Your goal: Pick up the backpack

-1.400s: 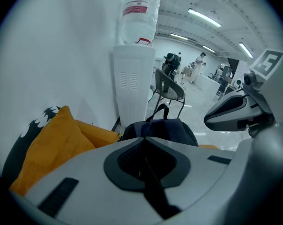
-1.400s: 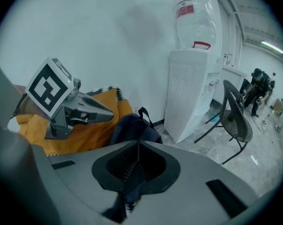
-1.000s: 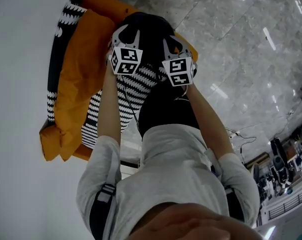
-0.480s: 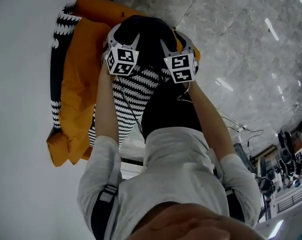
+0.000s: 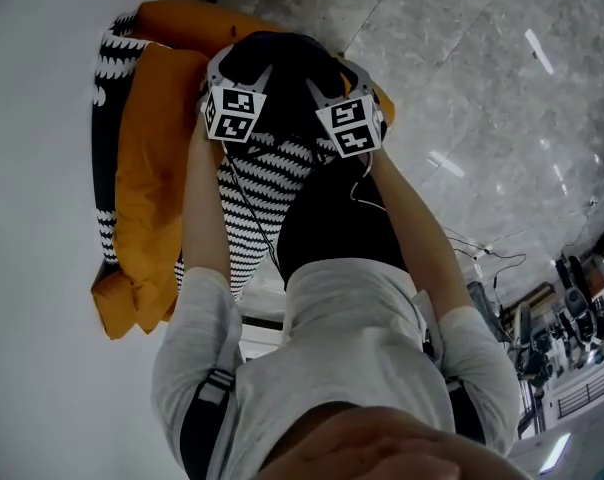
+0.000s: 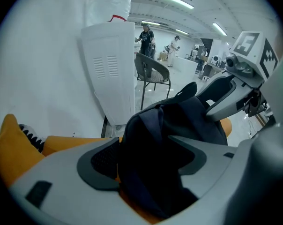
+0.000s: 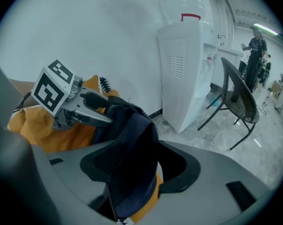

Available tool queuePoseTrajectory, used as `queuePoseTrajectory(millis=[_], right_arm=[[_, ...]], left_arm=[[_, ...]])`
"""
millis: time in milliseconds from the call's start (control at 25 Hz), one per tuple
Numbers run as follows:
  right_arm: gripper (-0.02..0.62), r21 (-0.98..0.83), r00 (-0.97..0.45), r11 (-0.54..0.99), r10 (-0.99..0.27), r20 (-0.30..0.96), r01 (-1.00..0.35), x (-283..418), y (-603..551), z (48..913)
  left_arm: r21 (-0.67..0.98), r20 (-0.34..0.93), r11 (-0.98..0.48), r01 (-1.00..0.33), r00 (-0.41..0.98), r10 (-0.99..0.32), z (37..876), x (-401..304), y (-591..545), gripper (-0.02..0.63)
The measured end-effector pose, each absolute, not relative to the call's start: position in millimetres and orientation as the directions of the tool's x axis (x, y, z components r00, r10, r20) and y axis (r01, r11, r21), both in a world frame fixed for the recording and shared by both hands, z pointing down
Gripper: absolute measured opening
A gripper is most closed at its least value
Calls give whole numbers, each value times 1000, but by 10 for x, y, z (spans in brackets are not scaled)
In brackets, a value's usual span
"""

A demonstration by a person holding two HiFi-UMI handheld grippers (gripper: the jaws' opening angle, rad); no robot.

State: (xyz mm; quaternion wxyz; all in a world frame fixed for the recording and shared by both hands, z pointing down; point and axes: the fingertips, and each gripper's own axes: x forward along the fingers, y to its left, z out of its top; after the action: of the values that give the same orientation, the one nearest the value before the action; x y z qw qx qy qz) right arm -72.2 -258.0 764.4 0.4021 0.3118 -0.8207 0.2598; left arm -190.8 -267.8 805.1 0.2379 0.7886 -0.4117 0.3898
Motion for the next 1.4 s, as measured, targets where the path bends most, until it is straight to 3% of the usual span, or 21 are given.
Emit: queuePoseTrajectory(millis=[240, 360, 560, 680, 960, 1400], right_arm=[[249, -143, -465, 679, -319, 826, -720, -703, -2610, 7728], [226, -115, -458, 694, -332, 825, -710, -708, -2600, 7724], [131, -81, -461, 717, -352, 814, -692, -796, -2536, 7669], [110, -74, -465, 722, -361, 809, -688, -814, -2517, 7629], [79, -61, -482, 725, -390, 785, -686, -874, -2438, 7498], [60, -51, -529, 752, -412, 742, -657, -991, -2091, 7189]], left_arm=[[12, 807, -564, -826, 341, -482, 8100, -1863, -2695, 309], [-6, 802, -579, -816, 341, -490, 8065, -1829, -2663, 267], [-77, 799, -577, -813, 296, -524, 8000, -1867, -2614, 197], [-104, 788, -557, -824, 274, -552, 7927, -1901, -2585, 136], [-128, 753, -479, -868, 229, -617, 7745, -2031, -2421, 64], [-118, 722, -382, -917, 185, -667, 7441, -2128, -1915, 42]])
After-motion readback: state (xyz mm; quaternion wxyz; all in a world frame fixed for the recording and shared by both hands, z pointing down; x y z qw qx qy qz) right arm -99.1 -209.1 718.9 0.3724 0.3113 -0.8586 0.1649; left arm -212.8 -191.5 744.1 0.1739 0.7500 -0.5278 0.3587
